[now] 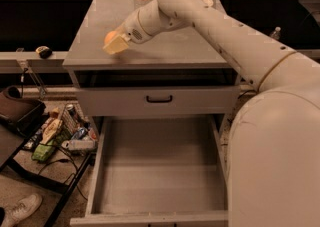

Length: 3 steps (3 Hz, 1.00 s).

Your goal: Place orange into middle drawer

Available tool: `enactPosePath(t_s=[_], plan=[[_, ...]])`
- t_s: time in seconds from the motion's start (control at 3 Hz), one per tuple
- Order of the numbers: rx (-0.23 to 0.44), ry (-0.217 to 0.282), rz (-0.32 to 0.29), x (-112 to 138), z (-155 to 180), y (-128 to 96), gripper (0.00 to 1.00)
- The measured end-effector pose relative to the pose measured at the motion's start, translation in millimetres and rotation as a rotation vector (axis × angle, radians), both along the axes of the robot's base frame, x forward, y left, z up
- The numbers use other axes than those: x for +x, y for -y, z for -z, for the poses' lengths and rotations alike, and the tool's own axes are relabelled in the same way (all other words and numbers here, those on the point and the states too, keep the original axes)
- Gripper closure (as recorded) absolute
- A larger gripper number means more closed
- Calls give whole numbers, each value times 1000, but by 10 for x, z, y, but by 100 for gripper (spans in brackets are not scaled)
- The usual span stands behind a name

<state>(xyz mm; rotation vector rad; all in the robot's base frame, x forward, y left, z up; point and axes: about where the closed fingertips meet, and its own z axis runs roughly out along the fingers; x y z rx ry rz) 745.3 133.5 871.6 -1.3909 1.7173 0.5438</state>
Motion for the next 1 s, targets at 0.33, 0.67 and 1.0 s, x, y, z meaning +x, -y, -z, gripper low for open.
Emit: enactPosePath(t_s=[0.33,0.67,1.0], plan=[[-49,48,34,-322,-319,180,100],[-112,97,129,-755,-589,517,100],[-126,73,243,-1154,-456,881,100]])
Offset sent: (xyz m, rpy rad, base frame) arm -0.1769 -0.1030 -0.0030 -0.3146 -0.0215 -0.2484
